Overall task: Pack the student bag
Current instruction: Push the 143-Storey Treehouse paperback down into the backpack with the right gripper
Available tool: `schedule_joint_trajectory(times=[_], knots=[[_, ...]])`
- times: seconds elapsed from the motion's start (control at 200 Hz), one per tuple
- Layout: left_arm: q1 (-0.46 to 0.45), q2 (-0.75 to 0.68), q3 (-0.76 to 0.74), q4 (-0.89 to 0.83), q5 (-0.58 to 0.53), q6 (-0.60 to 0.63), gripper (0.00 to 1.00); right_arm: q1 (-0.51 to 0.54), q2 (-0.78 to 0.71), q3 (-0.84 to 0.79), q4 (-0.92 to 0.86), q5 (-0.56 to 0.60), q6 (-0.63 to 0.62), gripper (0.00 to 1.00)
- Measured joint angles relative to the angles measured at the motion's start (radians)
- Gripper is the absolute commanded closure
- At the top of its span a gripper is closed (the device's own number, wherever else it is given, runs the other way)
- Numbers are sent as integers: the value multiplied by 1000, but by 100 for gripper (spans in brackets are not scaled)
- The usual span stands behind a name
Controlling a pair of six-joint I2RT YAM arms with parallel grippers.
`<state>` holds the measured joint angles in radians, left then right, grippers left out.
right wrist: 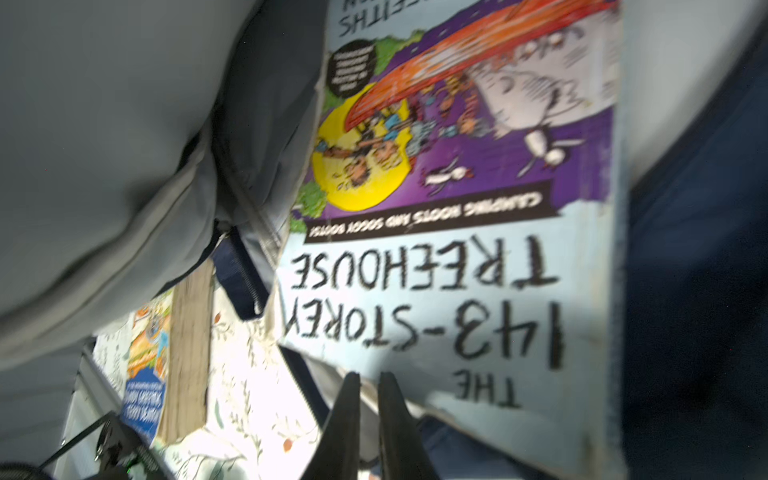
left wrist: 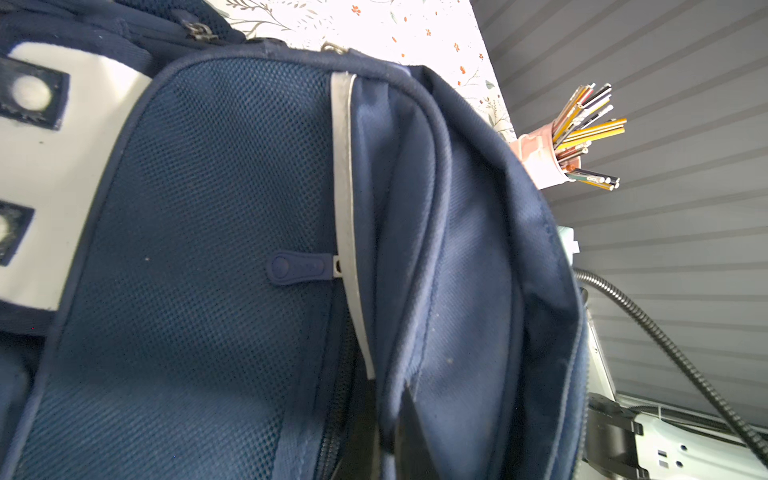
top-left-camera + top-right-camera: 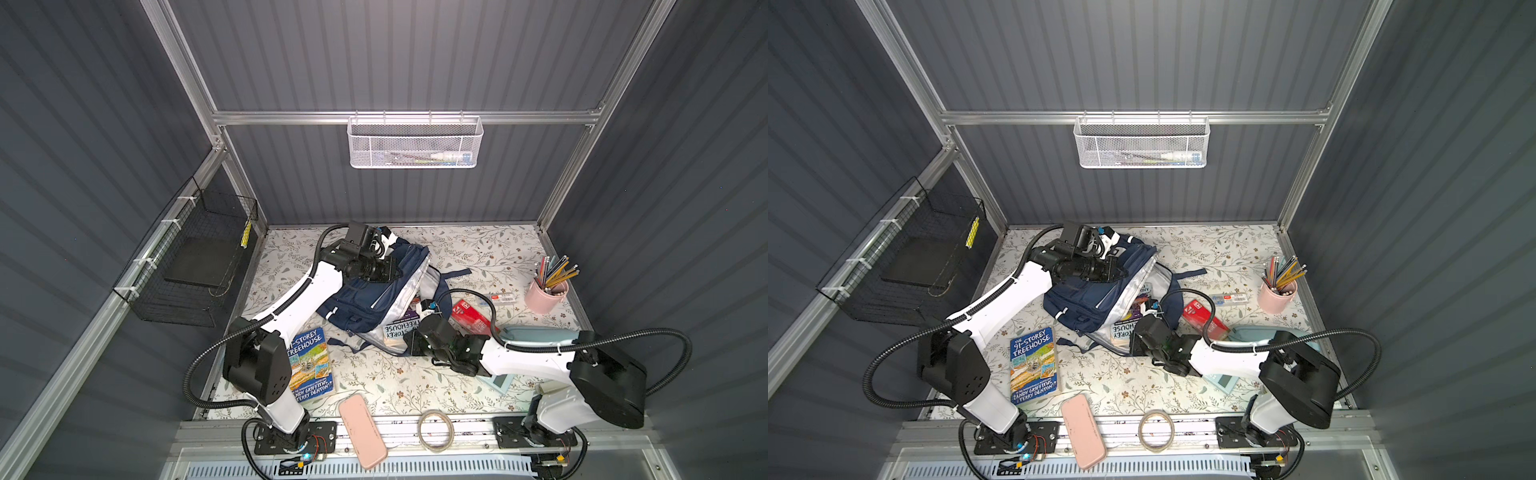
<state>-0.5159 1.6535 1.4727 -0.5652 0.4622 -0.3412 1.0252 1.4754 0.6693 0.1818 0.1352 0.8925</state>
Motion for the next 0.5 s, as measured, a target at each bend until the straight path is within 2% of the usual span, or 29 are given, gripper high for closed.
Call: schedule_joint_trajectory(times=[0.335, 0.5], knots=[[1, 0, 0, 0, 31, 0, 100, -2, -9, -59, -26, 51, 21, 86], [15, 2, 3, 13, 144, 9, 100, -79, 42, -56, 18, 71, -26, 86]])
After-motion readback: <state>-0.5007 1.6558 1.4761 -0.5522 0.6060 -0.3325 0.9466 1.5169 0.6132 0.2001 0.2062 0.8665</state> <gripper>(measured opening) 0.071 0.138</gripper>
